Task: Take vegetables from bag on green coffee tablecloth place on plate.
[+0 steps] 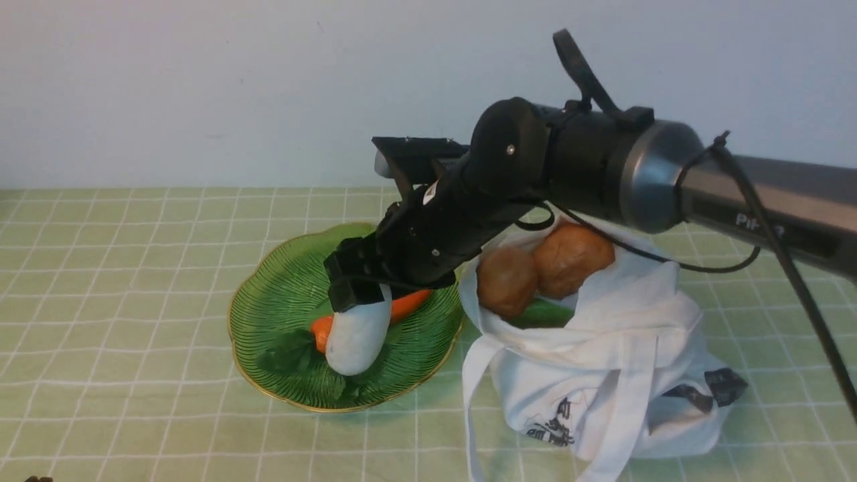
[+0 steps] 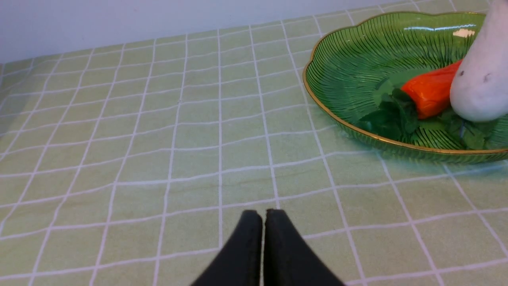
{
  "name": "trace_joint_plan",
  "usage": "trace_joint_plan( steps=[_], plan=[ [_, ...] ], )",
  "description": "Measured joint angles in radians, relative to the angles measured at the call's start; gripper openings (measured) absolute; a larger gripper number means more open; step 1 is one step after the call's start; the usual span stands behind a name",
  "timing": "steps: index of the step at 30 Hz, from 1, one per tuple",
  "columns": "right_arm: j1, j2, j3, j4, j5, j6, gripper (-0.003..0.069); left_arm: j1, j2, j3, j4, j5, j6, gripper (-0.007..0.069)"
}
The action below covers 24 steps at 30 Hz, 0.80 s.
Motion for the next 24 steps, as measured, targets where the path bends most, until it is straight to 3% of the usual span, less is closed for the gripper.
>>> trace_joint_plan(
  steps=[7,16,20,22,24],
  plan=[
    [0.0,-0.004,-0.072,-0.237,0.061,0.041,0.0675,0.0,0.0,0.0,0.0,0.0,0.0,-0.0005],
    [0.0,-0.02,-0.328,-0.423,0.315,0.118,0.0691,0.0,0.0,0.0,0.0,0.0,0.0,-0.0005],
    [0.0,-0.036,-0.455,-0.49,0.418,0.167,0.0652,0.0,0.0,0.0,0.0,0.0,0.0,-0.0005],
    [0.0,-0.064,-0.503,-0.536,0.426,0.175,0.058,0.0,0.0,0.0,0.0,0.0,0.0,-0.0005],
    [0.0,-0.124,-0.517,-0.589,0.433,0.184,0.0458,0.0,0.0,0.0,0.0,0.0,0.0,-0.0005]
  ],
)
